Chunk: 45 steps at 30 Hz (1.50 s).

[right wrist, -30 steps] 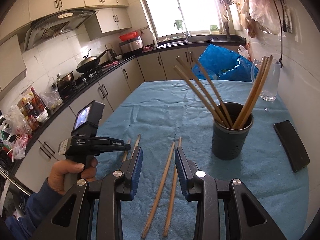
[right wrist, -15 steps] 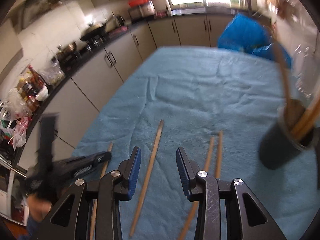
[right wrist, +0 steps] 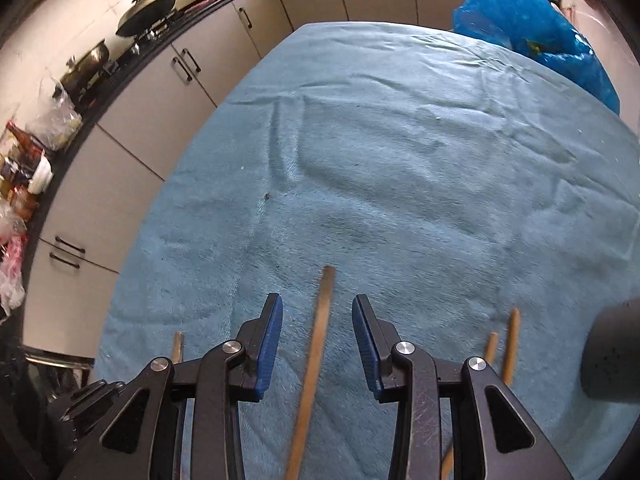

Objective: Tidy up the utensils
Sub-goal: 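Close the right gripper on another wooden chopstick, then lift both held chopsticks upright and carry them over the black cup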

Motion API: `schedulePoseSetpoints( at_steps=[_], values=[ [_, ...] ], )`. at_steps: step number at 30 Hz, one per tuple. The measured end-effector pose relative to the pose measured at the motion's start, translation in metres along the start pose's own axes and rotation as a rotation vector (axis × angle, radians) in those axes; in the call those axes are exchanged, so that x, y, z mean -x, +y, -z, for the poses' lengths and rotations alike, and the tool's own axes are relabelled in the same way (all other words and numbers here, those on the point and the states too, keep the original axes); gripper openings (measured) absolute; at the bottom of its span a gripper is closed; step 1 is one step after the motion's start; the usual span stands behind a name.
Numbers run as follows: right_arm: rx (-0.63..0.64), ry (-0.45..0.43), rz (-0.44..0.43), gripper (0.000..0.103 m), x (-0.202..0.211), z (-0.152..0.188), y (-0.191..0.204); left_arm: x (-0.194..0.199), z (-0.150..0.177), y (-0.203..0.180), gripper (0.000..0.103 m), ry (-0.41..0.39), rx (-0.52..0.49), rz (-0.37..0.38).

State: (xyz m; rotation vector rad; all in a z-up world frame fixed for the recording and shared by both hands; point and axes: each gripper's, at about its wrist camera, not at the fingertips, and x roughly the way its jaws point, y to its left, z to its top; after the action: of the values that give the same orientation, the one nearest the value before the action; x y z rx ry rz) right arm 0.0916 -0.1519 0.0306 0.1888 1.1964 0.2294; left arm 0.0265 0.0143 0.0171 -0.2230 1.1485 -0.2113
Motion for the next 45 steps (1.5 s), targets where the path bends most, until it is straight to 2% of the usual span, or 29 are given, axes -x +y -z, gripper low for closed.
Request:
schedulePoseSetpoints(
  at_steps=[1,2,6,9,14,19,22,25,36,45],
  values=[
    [0.017,0.015,0.011,0.017,-0.005,0.0,0.005,0.0,0.0,-0.001,0.009,-0.002,-0.003,-0.004],
    [0.026,0.031,0.016,0.009,-0.01,0.001,0.006,0.0,0.001,-0.002,0.009,-0.005,-0.007,-0.01],
    [0.026,-0.006,0.007,0.008,-0.005,0.007,0.004,0.002,0.002,-0.008,0.007,-0.023,-0.025,-0.028],
    [0.0,-0.072,-0.05,0.008,0.023,0.014,-0.003,0.012,0.0,-0.011,0.007,-0.052,-0.023,-0.005],
    [0.029,-0.291,-0.11,0.008,0.105,0.039,0.0,0.056,-0.004,-0.023,0.007,-0.158,-0.038,0.023],
    [0.088,-0.545,-0.129,0.008,0.188,0.083,0.003,0.114,0.001,-0.044,0.007,-0.295,-0.072,0.047],
    [0.085,-0.657,-0.129,0.008,0.218,0.106,-0.002,0.138,0.008,-0.058,0.007,-0.356,-0.096,0.049],
    [0.06,-0.722,-0.125,0.008,0.234,0.124,-0.009,0.155,0.015,-0.07,0.007,-0.401,-0.115,0.045],
    [-0.021,-0.778,-0.123,0.008,0.261,0.157,-0.043,0.165,0.02,-0.086,0.007,-0.41,-0.128,0.032],
    [-0.11,-0.836,-0.103,0.008,0.285,0.176,-0.082,0.172,0.022,-0.107,0.007,-0.417,-0.165,0.051]
  ],
)
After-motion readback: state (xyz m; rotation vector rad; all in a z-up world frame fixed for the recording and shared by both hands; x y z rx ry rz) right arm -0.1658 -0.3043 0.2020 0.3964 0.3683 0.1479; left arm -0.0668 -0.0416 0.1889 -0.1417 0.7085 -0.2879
